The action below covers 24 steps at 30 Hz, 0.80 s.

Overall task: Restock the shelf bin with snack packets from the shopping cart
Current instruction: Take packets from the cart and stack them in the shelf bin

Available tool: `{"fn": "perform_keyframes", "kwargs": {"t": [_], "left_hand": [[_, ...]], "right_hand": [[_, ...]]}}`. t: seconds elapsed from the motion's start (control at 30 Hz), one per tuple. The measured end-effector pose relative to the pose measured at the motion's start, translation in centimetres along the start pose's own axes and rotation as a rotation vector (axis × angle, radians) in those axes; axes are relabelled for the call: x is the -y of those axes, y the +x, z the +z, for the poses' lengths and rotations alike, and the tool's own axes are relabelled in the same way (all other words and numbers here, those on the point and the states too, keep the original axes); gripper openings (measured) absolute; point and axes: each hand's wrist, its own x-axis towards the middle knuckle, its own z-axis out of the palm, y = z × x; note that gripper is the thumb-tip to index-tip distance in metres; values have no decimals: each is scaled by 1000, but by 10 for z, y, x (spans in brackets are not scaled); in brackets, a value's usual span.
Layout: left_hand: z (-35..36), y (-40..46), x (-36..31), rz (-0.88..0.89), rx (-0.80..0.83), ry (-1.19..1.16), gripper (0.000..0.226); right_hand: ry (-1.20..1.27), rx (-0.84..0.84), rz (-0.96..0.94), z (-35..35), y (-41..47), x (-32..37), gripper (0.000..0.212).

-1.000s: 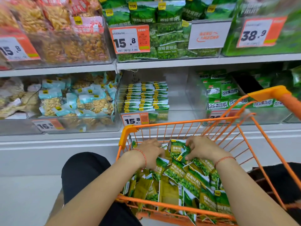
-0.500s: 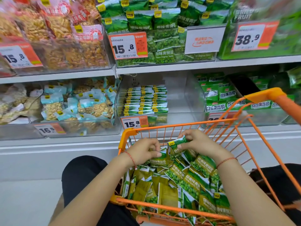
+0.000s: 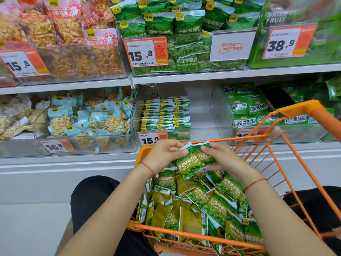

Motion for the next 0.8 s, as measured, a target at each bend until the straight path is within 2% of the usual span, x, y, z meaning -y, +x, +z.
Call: {"fn": "perform_keyframes", "kwargs": {"t": [0.07,0.13,0.2,0.3,0.37,0.43,0.5,0.53,0.6,0.67,0.8], "left_hand": [[3,2,-3,-8,-17,31,2],[6,5,-6,12,-38,62,3],[10,7,-9,42,-62,119,4],[17,10,-9,75,-124,202,5],[17,13,-5,104,-238,219,9],[14,12,-3,47,-300,142,25],[13,6,-4,-105,-175,31,42],[15,3,-4,-174,-66,-30,41],[21,-2,-3,-211,82,-89,26],[25,-3,-1,-165,92,-70,12],[21,4,-3,-62,61,-44,12]], "right_hand": [[101,45,55,1,-2,4,21],[152,182,79,0,-3,4,41],[65,255,31,1,-3,1,54],[-19,267,-19,2,-6,0,46],[4,234,-41,2,-4,-1,40],[57,166,-63,1,-5,1,27],[103,122,-87,0,-4,2,24],[96,105,-93,-1,-4,2,26],[55,76,-99,-1,-2,2,39],[-28,57,-107,-2,0,1,45],[-130,77,-133,-9,3,17,40]]}}
